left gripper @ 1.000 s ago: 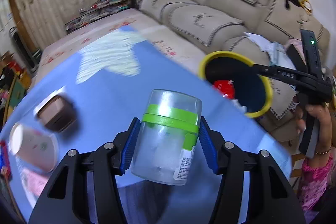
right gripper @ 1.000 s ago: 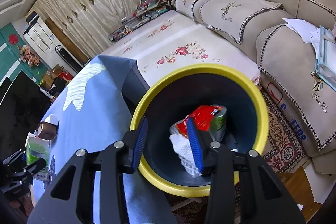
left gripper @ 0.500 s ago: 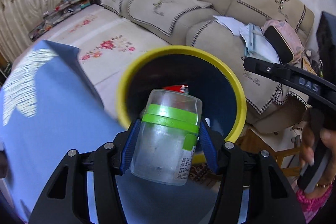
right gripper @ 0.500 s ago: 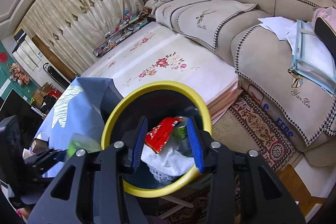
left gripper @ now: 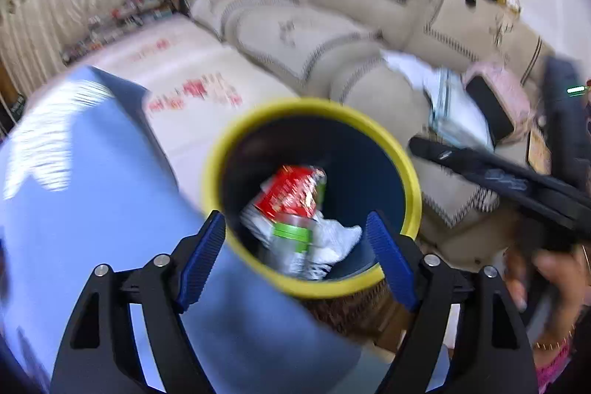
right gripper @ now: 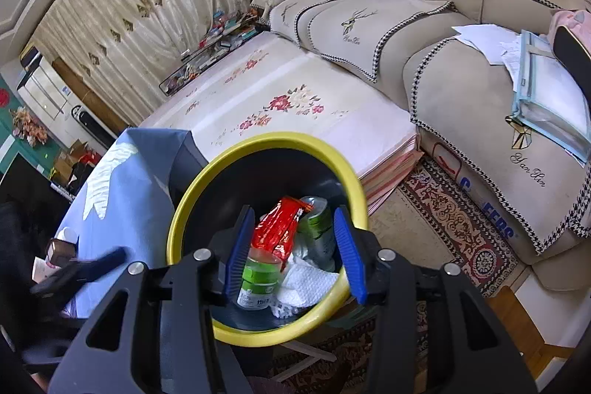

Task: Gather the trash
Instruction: 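Carry the jar over the yellow bin and open the left gripper, then grasp the brown plastic tray by its rim with the right gripper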

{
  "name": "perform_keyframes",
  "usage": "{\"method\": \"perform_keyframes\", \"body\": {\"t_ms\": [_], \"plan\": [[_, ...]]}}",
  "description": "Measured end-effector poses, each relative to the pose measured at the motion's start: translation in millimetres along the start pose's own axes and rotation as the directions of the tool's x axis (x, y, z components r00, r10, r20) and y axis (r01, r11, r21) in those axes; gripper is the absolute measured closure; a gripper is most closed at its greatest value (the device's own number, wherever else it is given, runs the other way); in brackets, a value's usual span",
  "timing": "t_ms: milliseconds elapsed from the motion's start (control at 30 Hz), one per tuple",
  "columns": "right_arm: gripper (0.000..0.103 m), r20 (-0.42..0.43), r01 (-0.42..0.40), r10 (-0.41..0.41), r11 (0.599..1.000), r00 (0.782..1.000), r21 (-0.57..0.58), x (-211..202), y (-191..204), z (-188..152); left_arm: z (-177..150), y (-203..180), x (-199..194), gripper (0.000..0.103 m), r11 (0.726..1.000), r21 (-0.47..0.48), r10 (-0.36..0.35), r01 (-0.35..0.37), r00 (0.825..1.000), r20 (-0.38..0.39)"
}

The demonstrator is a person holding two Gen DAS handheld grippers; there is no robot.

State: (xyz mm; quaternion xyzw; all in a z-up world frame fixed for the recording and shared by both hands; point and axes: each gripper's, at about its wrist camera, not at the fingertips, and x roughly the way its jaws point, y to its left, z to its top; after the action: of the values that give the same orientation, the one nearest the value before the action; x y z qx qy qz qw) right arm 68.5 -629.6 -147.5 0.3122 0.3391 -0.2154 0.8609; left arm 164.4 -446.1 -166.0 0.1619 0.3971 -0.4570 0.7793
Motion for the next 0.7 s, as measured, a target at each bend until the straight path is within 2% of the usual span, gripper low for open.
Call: {"method": "perform_keyframes", "body": {"t_ms": [33, 67, 167, 233, 333, 367, 433, 500, 567, 600, 667, 700], "plan": [[0.059, -0.005, -0.001, 0.001, 1.000, 1.000, -0.006, 1.7, 2.6, -0.7, -4.1, 5.2, -15.9, 0.016, 1.000, -0.004, 0.012, -0.012, 0.999, 0.039], [0.059, -0.011, -0.004, 0.003, 1.000, 1.000, -0.013, 3.9, 6.0, -1.7, -12.7, 14.4, -37.6, 0.015, 0.999, -0.013, 0.039, -0.038, 0.995, 0.091], [0.058, -0.032, -0.013, 0.011, 0.999, 0.999, -0.044, 11.1, 22.3, -6.4, -35.1, 42.5, -83.8, 0.013, 0.995, -0.061, 0.093, -0.083, 0.979, 0.182], [0.057, -0.047, -0.020, 0.017, 0.997, 0.999, -0.072, 15.9, 37.0, -10.3, -55.5, 70.6, -119.3, 0.012, 0.985, -0.123, 0.150, -0.124, 0.960, 0.235], [0.057, -0.067, -0.036, 0.028, 0.992, 0.997, -0.119, 21.6, 60.9, -16.8, -89.7, 114.6, -165.8, 0.009, 0.950, -0.219, 0.280, -0.221, 0.916, 0.289], [0.057, -0.077, -0.045, 0.034, 0.989, 0.996, -0.142, 23.9, 72.6, -20.0, -100.2, 128.9, -178.7, 0.009, 0.931, -0.251, 0.333, -0.264, 0.896, 0.294], [0.056, -0.093, -0.061, 0.044, 0.980, 0.995, -0.189, 27.5, 96.6, -27.1, -127.3, 164.5, -206.2, 0.009, 0.872, -0.331, 0.456, -0.359, 0.842, 0.289], [0.056, -0.105, -0.079, 0.057, 0.971, 0.993, -0.226, 29.4, 117.6, -33.9, -153.4, 199.8, -230.2, 0.009, 0.797, -0.410, 0.568, -0.444, 0.781, 0.258], [0.056, -0.120, -0.107, 0.076, 0.955, 0.990, -0.275, 31.4, 146.9, -41.9, -171.7, 223.0, -244.8, 0.009, 0.742, -0.459, 0.632, -0.490, 0.740, 0.232], [0.056, -0.127, -0.121, 0.086, 0.946, 0.988, -0.300, 31.5, 160.2, -45.6, -184.6, 238.4, -255.0, 0.009, 0.698, -0.493, 0.677, -0.519, 0.704, 0.217], [0.056, -0.145, -0.160, 0.114, 0.919, 0.983, -0.361, 32.0, 194.6, -55.0, -200.8, 260.0, -267.5, 0.009, 0.631, -0.544, 0.734, -0.553, 0.653, 0.187], [0.056, -0.155, -0.179, 0.128, 0.905, 0.980, -0.386, 31.9, 209.8, -59.4, -208.0, 271.0, -274.0, 0.009, 0.601, -0.573, 0.752, -0.557, 0.636, 0.171]]}}
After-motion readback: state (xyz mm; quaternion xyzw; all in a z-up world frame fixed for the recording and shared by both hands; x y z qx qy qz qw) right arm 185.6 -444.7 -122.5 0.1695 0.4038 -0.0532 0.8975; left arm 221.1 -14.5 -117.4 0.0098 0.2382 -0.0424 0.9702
